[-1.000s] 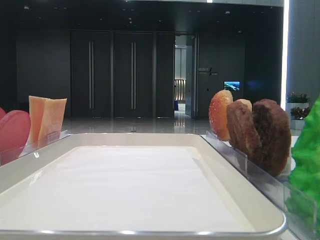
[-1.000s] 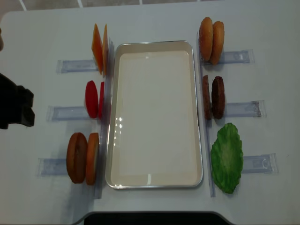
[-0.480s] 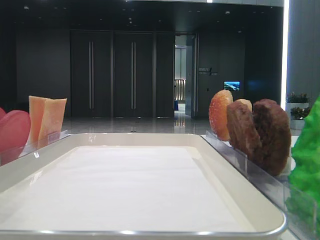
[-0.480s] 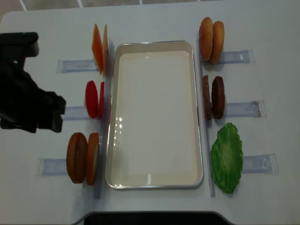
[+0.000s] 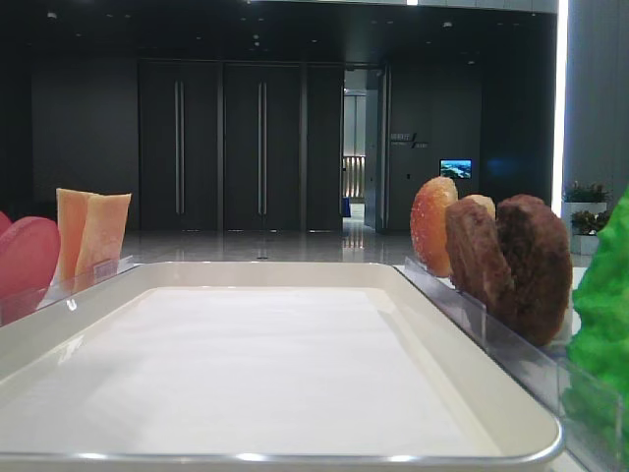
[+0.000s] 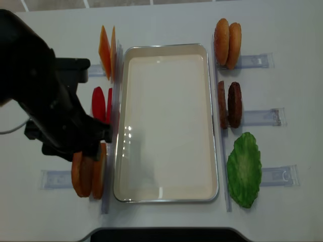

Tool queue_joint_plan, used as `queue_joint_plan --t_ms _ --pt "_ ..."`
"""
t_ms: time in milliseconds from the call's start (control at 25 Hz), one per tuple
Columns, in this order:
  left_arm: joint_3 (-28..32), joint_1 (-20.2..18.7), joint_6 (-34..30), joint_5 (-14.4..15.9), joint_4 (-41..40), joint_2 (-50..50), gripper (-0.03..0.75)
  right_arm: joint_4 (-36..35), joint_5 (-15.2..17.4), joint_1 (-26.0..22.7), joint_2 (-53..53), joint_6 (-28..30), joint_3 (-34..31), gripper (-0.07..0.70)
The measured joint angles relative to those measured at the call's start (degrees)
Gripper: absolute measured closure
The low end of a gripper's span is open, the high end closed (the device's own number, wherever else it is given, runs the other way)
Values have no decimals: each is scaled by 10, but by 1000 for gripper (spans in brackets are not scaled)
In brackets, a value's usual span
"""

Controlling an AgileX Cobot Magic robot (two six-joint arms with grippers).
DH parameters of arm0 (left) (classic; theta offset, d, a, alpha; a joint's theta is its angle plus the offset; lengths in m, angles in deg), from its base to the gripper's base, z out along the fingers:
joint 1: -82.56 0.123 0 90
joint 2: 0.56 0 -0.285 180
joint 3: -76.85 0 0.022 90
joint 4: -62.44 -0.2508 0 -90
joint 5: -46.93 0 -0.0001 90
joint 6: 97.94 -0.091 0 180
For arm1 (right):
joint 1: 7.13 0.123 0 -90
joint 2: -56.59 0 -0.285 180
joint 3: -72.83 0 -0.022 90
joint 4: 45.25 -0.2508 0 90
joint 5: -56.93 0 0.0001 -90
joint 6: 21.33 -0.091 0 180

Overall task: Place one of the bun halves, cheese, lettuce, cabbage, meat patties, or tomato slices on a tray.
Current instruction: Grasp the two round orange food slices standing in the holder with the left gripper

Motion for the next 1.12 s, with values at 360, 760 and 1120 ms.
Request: queue_joint_plan --t_ms 360,760,1120 --pt "0 -9 34 -1 -9 -5 240 0 0 0 0 0 0 146" --pt "0 -9 42 -3 -17 -46 240 0 0 0 0 0 0 149" --pt "0 -12 42 -21 -6 -84 240 0 0 0 0 0 0 149"
